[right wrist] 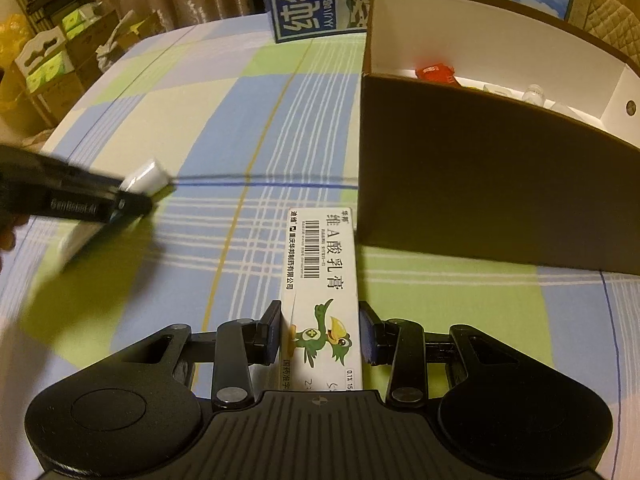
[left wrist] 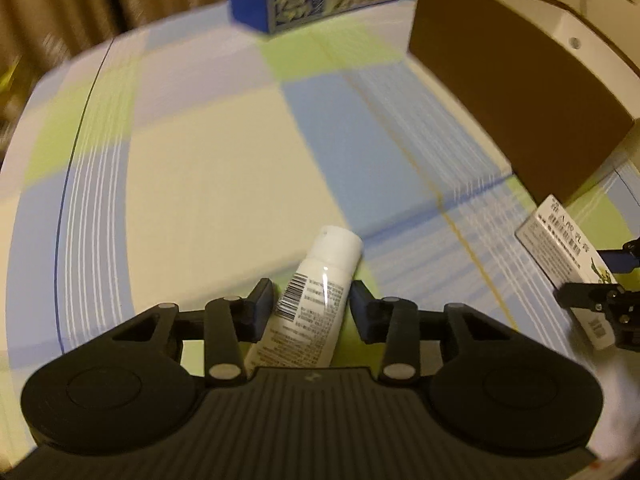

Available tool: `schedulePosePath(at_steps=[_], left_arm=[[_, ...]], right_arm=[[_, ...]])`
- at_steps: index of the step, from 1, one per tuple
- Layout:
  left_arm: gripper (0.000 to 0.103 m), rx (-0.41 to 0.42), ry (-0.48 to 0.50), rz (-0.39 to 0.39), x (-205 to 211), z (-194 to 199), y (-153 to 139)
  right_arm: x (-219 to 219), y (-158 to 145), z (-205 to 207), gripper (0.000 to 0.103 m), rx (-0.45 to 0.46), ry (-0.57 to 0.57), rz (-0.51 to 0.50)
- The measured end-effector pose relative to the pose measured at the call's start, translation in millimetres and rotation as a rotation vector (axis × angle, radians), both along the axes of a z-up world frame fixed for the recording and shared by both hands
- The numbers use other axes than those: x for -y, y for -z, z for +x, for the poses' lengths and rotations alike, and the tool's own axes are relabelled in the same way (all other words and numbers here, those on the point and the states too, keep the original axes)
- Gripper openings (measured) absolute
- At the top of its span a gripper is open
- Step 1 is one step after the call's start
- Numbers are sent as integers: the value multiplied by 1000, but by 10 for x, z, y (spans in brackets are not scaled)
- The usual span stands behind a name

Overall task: Organize objects
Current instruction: 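Carry the tube and medicine box over the open box with both tools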

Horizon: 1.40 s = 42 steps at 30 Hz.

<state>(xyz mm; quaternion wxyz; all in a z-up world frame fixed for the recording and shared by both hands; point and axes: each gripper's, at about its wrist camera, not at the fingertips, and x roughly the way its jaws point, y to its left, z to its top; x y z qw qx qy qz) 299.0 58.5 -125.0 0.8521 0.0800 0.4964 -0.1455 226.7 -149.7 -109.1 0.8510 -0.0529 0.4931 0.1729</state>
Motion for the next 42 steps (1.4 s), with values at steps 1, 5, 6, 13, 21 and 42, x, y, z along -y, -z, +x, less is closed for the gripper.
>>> schedulePosePath(at_steps=[1, 5, 6, 13, 21, 42], left_arm=[[34, -3, -18, 1, 4, -74, -8], [34, -29, -116, 3, 16, -356, -38], [34, -38, -138, 2, 34, -423, -50], [34, -88, -202, -19, 155, -881, -112], [34, -114, -191, -29, 261, -1265, -115], [34, -66, -227, 41, 446, -1416, -80]], right_arm=[[-7, 4, -20, 36, -1, -4, 1], [29, -5, -143, 36, -4, -17, 8], [42, -3, -169, 36, -6, -21, 10], [120, -19, -412, 36, -15, -68, 17], [185, -26, -644, 36, -21, -130, 18], [65, 3, -594, 36, 12, -169, -16]])
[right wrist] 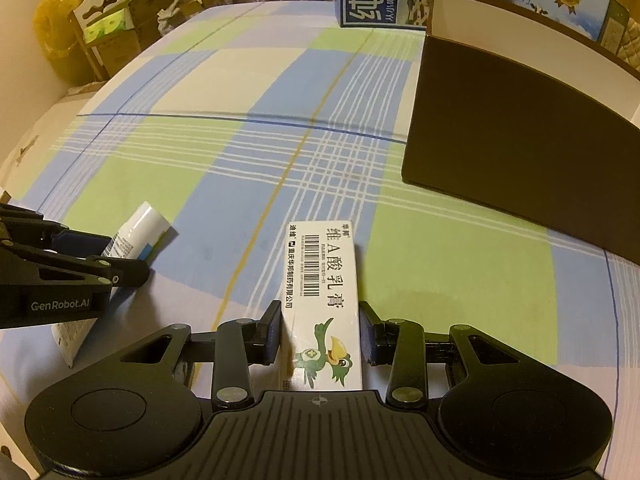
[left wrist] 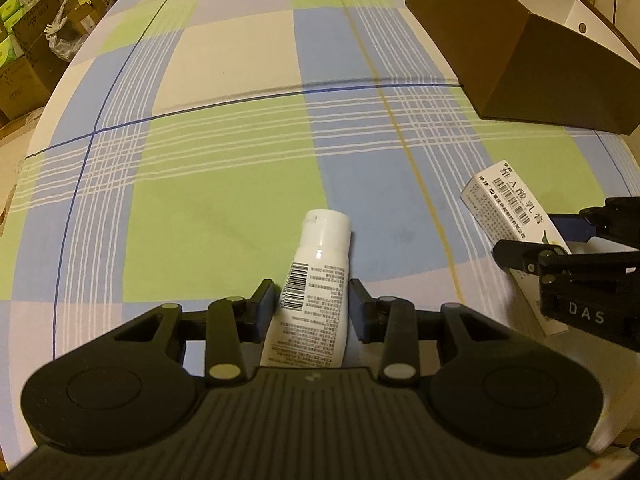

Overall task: Organize objects
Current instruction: 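Carry the tube and medicine box over the open box with both tools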

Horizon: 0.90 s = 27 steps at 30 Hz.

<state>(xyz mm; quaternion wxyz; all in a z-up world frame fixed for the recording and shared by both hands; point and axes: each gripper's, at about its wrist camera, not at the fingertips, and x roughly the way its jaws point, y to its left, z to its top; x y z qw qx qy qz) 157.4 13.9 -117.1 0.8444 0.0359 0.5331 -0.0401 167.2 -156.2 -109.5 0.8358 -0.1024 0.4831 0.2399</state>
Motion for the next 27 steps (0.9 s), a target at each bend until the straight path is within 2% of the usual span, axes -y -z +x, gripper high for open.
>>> schedulePosePath(at_steps=[14, 27], left_arm=[[33, -7, -15, -51, 3, -41, -66], [33, 72, 9, -101, 202, 32, -463]], right_arm=[[134, -67, -47, 35, 4, 7, 54], [427, -418, -82, 35, 39, 56, 141]])
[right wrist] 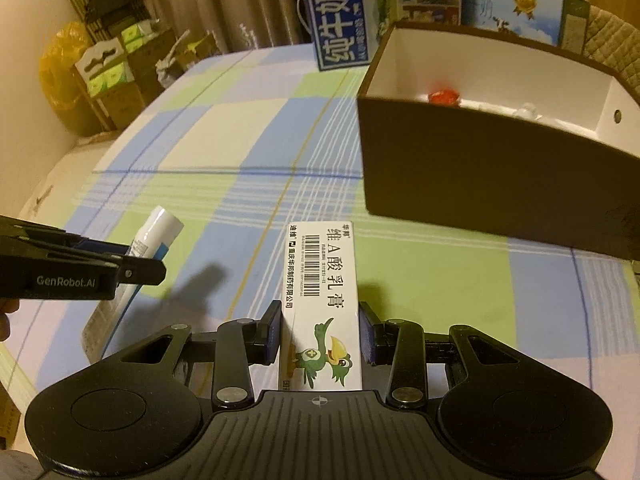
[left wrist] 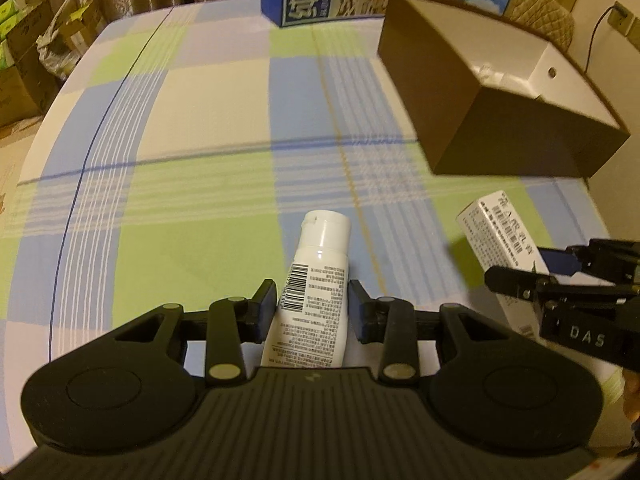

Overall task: Organize objects
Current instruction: 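Carry the tube and medicine box over the open box with both tools, then lower tube and medicine box into the box and open both tools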

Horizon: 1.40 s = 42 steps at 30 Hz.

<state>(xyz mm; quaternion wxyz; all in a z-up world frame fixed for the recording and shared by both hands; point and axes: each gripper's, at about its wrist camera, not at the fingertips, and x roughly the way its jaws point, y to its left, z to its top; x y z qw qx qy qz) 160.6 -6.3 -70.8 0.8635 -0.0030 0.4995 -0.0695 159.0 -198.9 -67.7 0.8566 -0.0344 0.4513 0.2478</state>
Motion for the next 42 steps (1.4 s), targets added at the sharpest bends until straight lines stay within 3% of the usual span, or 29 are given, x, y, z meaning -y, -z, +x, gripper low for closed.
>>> schedulePosePath(at_steps=[14, 24, 42], left_arm=[[33, 89, 87, -62, 520, 175, -448], [33, 151, 151, -87, 1075, 436, -689], [33, 231, 164, -80, 1864, 1266, -945]], right_arm=[[369, -451, -20, 35, 83, 51, 70], [821, -744, 187, 35, 145, 126, 95], [1433, -1044, 1098, 35, 192, 203, 146]])
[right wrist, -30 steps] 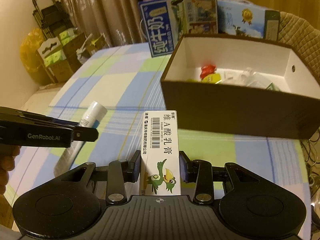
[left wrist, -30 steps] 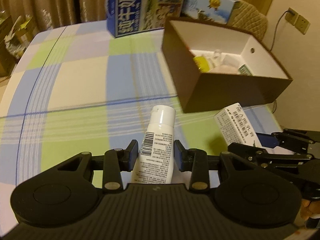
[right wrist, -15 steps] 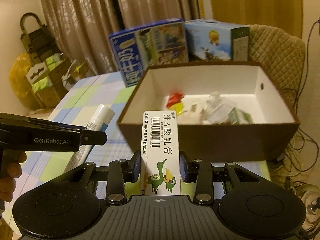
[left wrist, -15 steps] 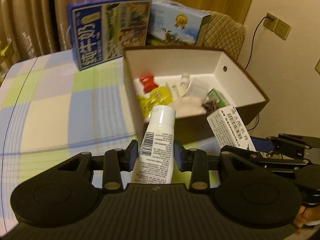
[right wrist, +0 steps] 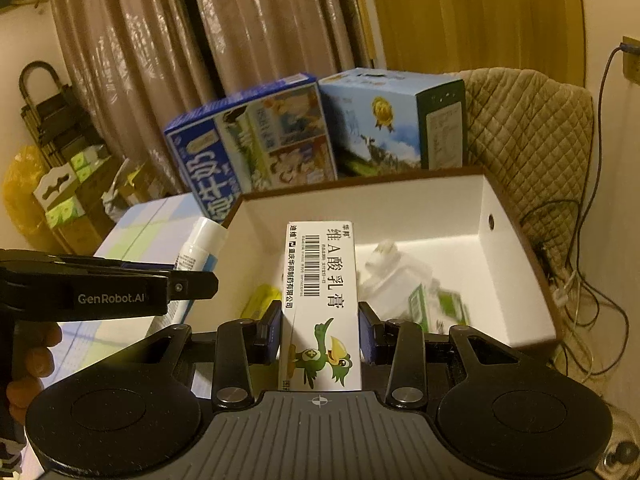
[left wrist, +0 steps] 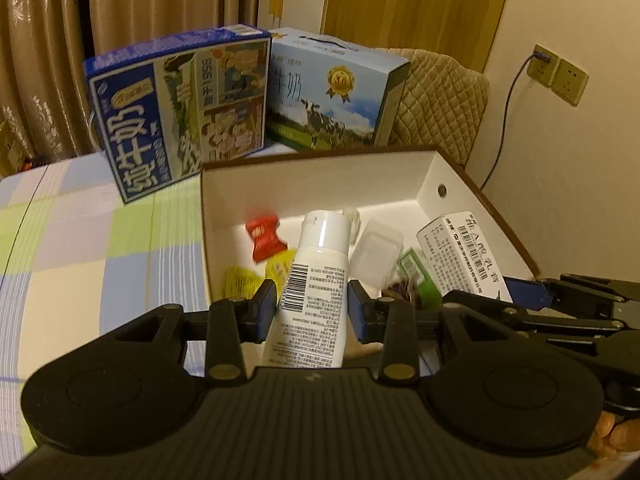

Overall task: Organize objects
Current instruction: 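Lower tube and medicine box into the box and open both tools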

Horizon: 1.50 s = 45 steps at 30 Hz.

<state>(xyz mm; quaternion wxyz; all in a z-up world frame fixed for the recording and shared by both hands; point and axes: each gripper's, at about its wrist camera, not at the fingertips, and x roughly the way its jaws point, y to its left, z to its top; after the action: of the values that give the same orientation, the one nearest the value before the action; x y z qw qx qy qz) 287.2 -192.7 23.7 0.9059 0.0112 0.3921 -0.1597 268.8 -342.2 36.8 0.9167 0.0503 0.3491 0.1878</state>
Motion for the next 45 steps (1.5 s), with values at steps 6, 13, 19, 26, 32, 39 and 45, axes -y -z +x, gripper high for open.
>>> schedulePosePath(at_steps=[6, 13, 19, 26, 32, 39, 45], left_arm=[[33, 9, -10, 10, 192, 380, -21], [33, -19, -25, 34, 385, 775, 117], [33, -63, -35, 70, 518, 1069, 323], [33, -124, -55, 102, 572, 1365, 596], [33, -186, -86, 102, 546, 1587, 802], [32, -236, -106, 102, 473, 1751, 937], [46, -217, -113, 100, 418, 1751, 876]], right_arm=[[73, 23, 425, 35, -14, 4, 2], [128, 162, 851, 35, -43, -1, -30], [138, 353, 1175, 35, -89, -18, -47], [136, 562, 1475, 35, -143, -41, -52], [94, 680, 1668, 35, -180, -57, -59], [48, 791, 1798, 35, -211, -66, -55], [17, 838, 1874, 36, -231, -67, -44]])
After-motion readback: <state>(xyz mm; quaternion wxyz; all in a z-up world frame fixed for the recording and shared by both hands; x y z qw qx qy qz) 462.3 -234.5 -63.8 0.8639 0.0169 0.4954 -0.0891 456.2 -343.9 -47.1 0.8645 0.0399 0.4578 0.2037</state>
